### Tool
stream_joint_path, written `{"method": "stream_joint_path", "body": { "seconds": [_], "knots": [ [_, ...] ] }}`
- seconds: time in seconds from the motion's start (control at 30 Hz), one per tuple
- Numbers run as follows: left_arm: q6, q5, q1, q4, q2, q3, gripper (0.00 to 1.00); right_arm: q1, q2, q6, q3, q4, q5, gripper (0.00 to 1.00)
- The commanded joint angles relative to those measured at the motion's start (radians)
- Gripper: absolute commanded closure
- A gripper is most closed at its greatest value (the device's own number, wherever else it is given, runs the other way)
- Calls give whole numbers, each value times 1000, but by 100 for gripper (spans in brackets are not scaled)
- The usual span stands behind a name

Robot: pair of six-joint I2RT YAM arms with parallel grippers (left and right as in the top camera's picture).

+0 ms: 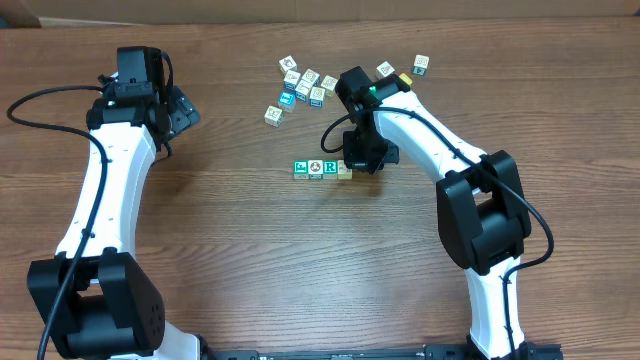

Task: Form a horizontal line
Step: 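Raise the open right gripper off the B block, then move the right gripper up-right toward the scattered blocks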

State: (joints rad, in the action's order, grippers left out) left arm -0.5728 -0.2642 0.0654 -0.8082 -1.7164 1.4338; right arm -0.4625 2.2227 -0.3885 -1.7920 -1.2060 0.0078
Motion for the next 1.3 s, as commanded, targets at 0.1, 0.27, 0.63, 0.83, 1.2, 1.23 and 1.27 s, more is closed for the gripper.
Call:
{"method": "stream_joint_path", "body": {
  "seconds": [0.1, 0.27, 0.63, 0.83, 1.2, 1.23, 1.27],
  "knots": [
    [1, 3, -8, 0, 3, 6, 0, 0, 0, 0, 6, -11, 14, 95],
    [1, 3, -8, 0, 3, 6, 0, 0, 0, 0, 6, -22, 14, 95],
    [1, 3, -8, 0, 3, 6, 0, 7, 0, 0, 6, 76, 138, 95],
    [1, 3, -8, 1, 3, 6, 0, 63, 0, -4, 6, 102, 157, 89],
    [1, 3, -8, 0, 3, 6, 1, 216, 0, -4, 6, 102, 157, 82],
    [1, 3, -8, 0, 3, 6, 0, 231, 0, -4, 6, 102, 157, 82],
    [1, 3, -8, 1, 3, 6, 0, 245, 0, -4, 6, 102, 157, 82]
  ]
}}
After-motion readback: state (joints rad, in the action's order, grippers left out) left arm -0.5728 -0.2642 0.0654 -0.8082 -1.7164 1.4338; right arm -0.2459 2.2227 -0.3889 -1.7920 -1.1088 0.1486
